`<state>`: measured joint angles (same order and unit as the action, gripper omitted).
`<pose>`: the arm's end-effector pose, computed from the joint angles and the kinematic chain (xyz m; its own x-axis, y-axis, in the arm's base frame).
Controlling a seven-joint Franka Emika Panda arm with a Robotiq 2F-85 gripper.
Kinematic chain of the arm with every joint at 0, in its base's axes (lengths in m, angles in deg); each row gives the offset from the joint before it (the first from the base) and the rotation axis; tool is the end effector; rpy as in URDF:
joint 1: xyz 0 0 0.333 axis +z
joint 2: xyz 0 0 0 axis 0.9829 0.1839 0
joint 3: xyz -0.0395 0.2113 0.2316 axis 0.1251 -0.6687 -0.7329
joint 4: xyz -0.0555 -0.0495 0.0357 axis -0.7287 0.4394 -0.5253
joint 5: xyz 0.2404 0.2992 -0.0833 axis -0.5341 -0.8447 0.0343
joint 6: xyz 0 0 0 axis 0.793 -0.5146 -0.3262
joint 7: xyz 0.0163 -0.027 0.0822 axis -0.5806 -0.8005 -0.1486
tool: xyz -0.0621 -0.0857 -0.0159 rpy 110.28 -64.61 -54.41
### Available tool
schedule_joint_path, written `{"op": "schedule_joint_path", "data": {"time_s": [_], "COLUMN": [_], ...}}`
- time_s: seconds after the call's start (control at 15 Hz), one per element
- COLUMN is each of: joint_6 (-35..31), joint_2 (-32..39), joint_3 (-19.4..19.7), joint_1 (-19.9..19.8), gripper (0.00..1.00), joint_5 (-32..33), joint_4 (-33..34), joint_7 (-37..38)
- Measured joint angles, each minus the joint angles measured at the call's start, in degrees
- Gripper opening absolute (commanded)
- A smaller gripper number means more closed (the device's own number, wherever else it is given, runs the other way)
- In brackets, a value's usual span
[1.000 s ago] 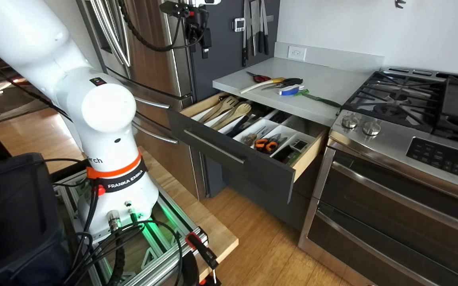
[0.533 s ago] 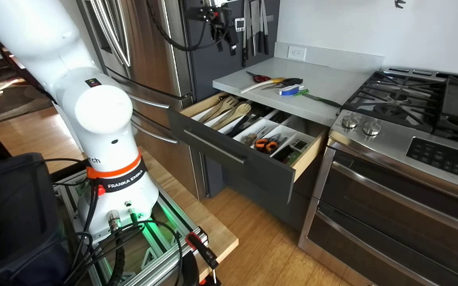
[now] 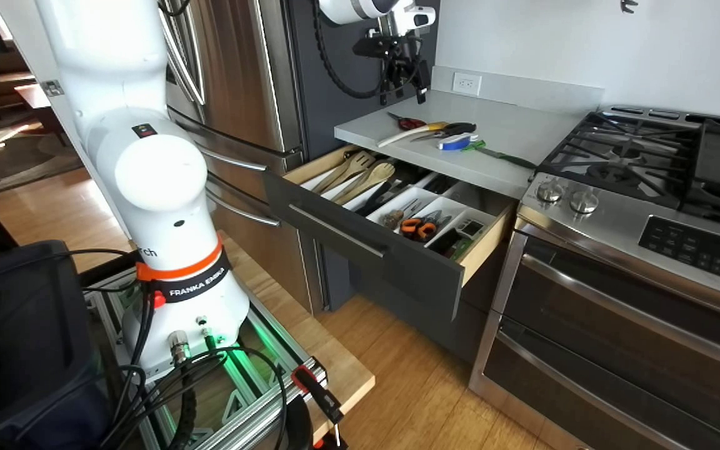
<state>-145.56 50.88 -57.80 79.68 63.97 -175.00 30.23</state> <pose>0.6026 0.0740 0.4227 0.9493 -0.1574 0.2721 -0.1821 -0.9809 0.0679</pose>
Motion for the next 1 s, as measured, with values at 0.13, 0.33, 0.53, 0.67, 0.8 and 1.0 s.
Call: {"op": "schedule_joint_path", "data": {"time_s": [0.13, 0.33, 0.53, 0.67, 0.8, 1.0], "joint_6": [-2.53, -3.11, -3.05, -3.05, -3.26, -4.03], "joint_2": [5.09, 6.94, 5.99, 5.89, 6.51, 9.28], "joint_3": [2.10, 3.36, 3.39, 3.59, 4.24, 5.14], "joint_1": [0.45, 1.24, 1.86, 2.07, 2.41, 2.34], "gripper": [1.00, 1.00, 1.00, 1.00, 1.00, 1.00], "joint_5": [0.00, -0.10, -0.16, -0.16, -0.16, -1.03], "joint_4": [3.64, 4.85, 4.84, 4.88, 5.36, 7.11], "joint_7": [0.00, -0.14, -0.14, -0.14, -0.96, -4.42]}}
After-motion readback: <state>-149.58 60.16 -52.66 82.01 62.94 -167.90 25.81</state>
